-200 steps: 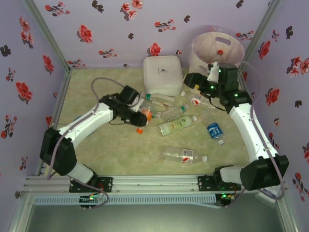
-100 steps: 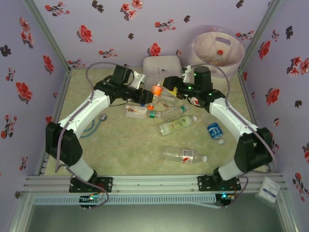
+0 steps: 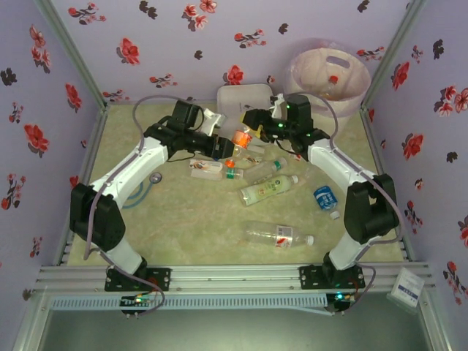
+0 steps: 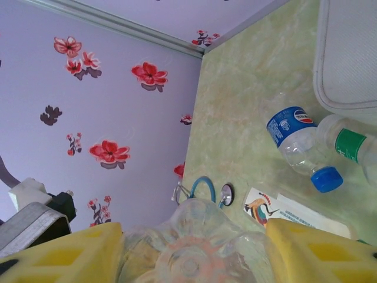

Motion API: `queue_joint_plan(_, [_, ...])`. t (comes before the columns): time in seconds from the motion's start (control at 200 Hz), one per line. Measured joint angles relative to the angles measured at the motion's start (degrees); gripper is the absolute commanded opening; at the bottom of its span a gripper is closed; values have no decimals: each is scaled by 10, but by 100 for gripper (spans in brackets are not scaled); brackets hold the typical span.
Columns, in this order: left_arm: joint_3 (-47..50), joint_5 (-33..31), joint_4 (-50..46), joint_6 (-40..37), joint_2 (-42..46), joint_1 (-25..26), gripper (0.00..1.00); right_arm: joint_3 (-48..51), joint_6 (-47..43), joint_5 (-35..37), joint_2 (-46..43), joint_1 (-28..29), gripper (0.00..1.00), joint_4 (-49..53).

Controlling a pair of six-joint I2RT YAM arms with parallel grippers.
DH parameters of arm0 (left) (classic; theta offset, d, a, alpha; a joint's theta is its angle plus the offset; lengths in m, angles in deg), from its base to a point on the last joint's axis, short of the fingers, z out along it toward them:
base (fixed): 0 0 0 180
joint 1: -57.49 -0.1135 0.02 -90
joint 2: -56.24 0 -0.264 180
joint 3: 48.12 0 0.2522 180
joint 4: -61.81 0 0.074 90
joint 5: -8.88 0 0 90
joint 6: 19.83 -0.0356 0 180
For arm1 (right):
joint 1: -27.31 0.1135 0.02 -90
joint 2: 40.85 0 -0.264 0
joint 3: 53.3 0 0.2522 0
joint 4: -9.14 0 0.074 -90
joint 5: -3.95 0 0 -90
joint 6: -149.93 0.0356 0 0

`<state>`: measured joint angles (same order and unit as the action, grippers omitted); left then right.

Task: Put the plastic bottles in the bin

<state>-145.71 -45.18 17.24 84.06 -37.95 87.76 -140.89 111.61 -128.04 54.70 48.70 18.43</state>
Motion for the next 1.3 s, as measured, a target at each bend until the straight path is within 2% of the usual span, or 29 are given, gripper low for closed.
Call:
queue_joint_plan(0.09, [0,3,7,5,-5,0,54,-7,-11,7,0,-1,49,14])
queue_joint_plan(0.24, [5,3,33,26,-5,-5,81,-49,-47,9,-1,-14,44,79])
queue_joint_plan(0.36, [7,-9,49,39,-5,-16,100,-110,-99,32,-17,-51,40,163])
queue_joint_plan(0.54, [32,-67,59,65,7,-39,100,-280,-201,146,-49,-123,24,316])
queue_joint_plan(0.725, [40,-119,53,86,18,-53,100,-371,-263,265,-95,-182,0,343])
queue_joint_plan(0.885, [40,-141,51,95,32,-54,100,-368,-331,380,-96,-190,0,288])
queue_joint_plan(1.0, [42,-151,50,99,40,-54,100,-337,-395,433,-74,-190,0,230])
queue_joint_plan(1.3, [42,-170,36,114,42,-54,100,-246,-523,464,-22,-190,0,139])
